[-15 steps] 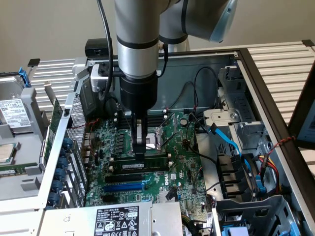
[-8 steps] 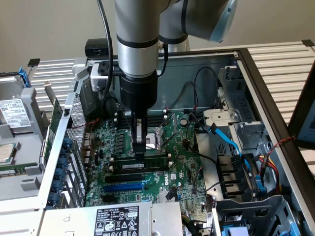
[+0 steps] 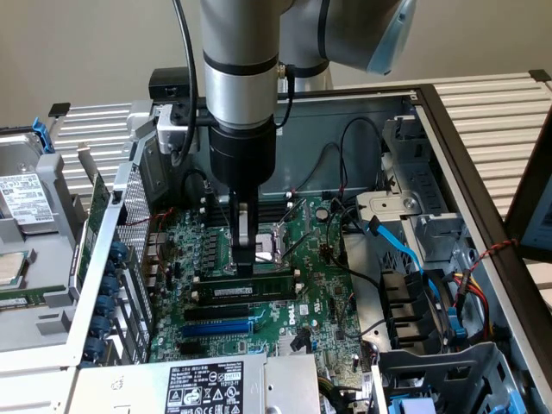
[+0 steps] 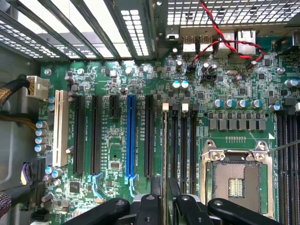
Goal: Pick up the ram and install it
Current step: 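Press down the ram until it locks into place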
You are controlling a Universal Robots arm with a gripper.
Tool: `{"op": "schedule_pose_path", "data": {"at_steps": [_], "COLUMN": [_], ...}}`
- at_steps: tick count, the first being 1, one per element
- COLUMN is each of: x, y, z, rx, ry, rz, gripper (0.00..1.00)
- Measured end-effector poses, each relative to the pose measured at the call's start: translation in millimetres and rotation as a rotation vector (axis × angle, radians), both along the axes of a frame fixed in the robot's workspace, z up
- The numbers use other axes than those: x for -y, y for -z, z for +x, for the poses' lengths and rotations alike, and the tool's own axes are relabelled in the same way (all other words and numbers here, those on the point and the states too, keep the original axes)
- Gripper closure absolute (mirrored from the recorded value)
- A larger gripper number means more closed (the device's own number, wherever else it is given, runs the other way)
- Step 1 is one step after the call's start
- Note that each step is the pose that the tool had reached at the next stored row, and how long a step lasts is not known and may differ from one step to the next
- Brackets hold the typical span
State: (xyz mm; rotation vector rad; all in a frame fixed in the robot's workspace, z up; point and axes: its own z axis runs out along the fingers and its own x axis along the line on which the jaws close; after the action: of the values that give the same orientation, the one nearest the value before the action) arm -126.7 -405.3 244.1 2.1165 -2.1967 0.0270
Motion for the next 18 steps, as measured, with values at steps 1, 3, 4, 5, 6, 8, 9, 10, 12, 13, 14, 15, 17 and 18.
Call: {"op": "schedule_pose_path", "data": {"at_steps": [1, 3, 4, 5, 6, 8, 9, 10, 12, 13, 14, 15, 17, 18], "x": [-0.3, -1.2, -1.9, -2.7, -3.6, -5.4, -5.9, -6.4, -7.3, -7.8, -8.2, -8.4, -8.4, -8.5], "y": [-0.1, 0.0, 0.1, 0.3, 0.9, 3.0, 4.0, 4.9, 6.4, 6.9, 7.6, 8.2, 9.2, 9.9], "z": [0.0, 0.1, 0.0, -0.1, -0.5, -2.0, -3.0, -3.8, -5.0, -5.5, -6.1, -6.6, -7.3, -7.6], "rx": [0.0166, 0.0492, 0.0573, 0.0597, 0.0627, 0.0657, 0.0657, 0.0657, 0.0657, 0.0656, 0.0657, 0.0657, 0.0657, 0.0657], "ry": [0.000, 0.000, 0.000, 0.000, 0.000, 0.000, 0.000, 0.000, 0.000, 0.000, 0.000, 0.000, 0.000, 0.000], "rz": [-0.0035, -0.0101, -0.0111, -0.0116, -0.0118, -0.0119, -0.0125, -0.0135, -0.0156, -0.0171, -0.0191, -0.0217, -0.0268, -0.0279], "gripper": [0.79, 0.88, 0.89, 0.89, 0.89, 0.89, 0.89, 0.89, 0.89, 0.89, 0.89, 0.89, 0.89, 0.89]}}
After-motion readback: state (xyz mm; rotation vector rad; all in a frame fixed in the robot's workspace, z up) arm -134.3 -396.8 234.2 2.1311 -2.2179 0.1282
